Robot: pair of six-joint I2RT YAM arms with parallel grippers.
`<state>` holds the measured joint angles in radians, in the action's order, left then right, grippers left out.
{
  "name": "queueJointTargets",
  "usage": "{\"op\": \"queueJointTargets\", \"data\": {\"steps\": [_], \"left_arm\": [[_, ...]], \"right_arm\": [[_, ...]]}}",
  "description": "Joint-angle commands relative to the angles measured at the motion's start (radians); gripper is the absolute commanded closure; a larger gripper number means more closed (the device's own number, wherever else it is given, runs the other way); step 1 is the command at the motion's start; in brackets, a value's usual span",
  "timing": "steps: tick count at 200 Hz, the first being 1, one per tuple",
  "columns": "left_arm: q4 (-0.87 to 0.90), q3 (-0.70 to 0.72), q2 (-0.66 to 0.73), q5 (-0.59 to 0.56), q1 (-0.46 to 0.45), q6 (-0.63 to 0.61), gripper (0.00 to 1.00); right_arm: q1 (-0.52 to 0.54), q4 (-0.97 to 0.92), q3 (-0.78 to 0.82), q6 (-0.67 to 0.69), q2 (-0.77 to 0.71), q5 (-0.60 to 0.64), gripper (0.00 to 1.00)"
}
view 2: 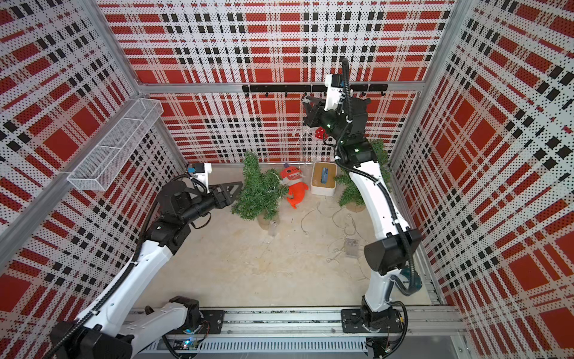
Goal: Wrap string light around the christmas tree
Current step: Wrap the light string around the Christmas tree.
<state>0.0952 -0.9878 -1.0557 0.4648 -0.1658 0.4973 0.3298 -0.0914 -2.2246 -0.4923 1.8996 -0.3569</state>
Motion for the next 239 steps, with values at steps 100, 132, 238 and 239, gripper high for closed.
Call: {"op": "queueJointTargets", "data": {"steps": [100,132,238,239], "left_arm": [[-0.43,-0.388,-0.56,0.09,0.048,-0.247,0.12],[-0.541,-0.433,-0.654,0.118,0.007,-0.23,0.05],[-0.479,-0.7,-0.857,0.12,-0.027,-0.223,0.37],[-0.479,-0.699,-0.857,0.12,-0.027,-0.222,0.38]], "right_arm": [[0.14,0.431,-0.366,-0.198,0.501,-0.146,1.0],[0.15,0.448,-0.366,-0.222,0.509,-0.178,1.0],[0.198,0.508,-0.355,-0.295,0.508,-0.285,1.0],[0.198,0.508,-0.354,-0.296,0.507,-0.286,1.0]]}}
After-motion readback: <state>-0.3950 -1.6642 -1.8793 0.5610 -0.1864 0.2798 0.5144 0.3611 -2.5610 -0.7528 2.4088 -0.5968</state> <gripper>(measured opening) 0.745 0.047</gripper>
